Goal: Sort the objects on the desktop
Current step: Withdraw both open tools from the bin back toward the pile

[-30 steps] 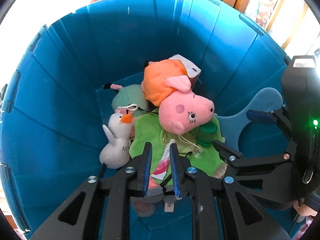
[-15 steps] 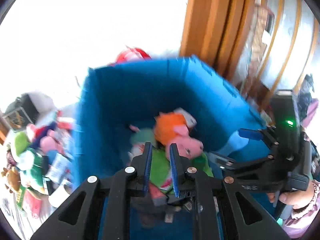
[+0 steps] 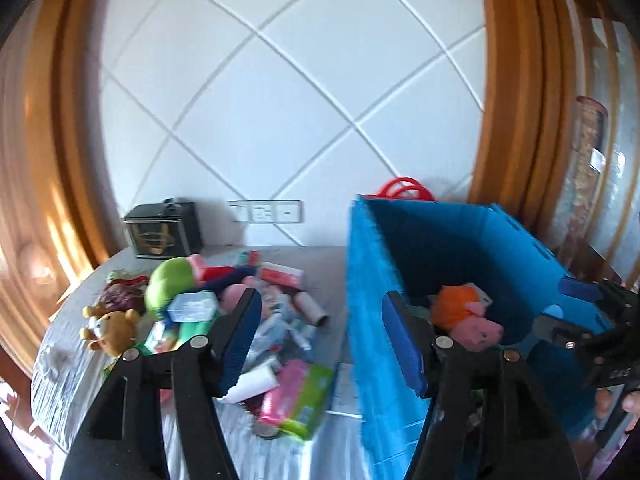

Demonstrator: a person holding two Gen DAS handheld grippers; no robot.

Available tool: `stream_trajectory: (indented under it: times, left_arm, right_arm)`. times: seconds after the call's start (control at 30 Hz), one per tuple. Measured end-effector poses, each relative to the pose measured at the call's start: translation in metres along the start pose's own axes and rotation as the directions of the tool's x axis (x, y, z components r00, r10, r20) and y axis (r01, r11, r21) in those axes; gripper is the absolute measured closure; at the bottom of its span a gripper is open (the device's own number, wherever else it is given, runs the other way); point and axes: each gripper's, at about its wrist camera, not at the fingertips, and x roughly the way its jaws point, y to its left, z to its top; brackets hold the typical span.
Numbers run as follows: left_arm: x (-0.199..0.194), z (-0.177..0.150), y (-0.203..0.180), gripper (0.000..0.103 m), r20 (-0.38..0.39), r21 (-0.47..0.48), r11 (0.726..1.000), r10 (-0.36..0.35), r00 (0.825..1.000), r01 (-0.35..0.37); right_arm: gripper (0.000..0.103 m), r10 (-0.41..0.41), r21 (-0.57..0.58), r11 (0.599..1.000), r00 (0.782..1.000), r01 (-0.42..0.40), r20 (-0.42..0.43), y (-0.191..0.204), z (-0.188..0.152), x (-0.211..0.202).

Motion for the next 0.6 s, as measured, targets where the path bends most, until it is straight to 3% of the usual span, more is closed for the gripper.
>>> stream_trajectory:
  times: [0.3, 0.47, 0.6]
  left_arm:
    - [-0.005, -0.033, 0.157, 0.041, 0.022, -0.101, 0.986, 0.139, 0.99, -0.136]
    - [0.02, -0.052, 0.238, 0.041, -0.038, -0.067, 0.985, 0.156, 0.987, -0.158]
    - [0.05, -0.064, 0.292, 0.041, -0.099, -0.03, 0.99, 0.136, 0.986, -0.14]
  right_arm:
    - [0.0, 0.076, -0.04, 0.996, 0.996, -0.075, 0.037, 0.111, 0.008, 0.014]
    - [0.0, 0.082, -0.023, 0.996, 0.996, -0.081, 0.034, 0.186, 0.017, 0.053]
    - [0.0, 0.044, 0.029, 0.999, 0.999, -0.044, -0.016, 0.232, 0.016, 0.102]
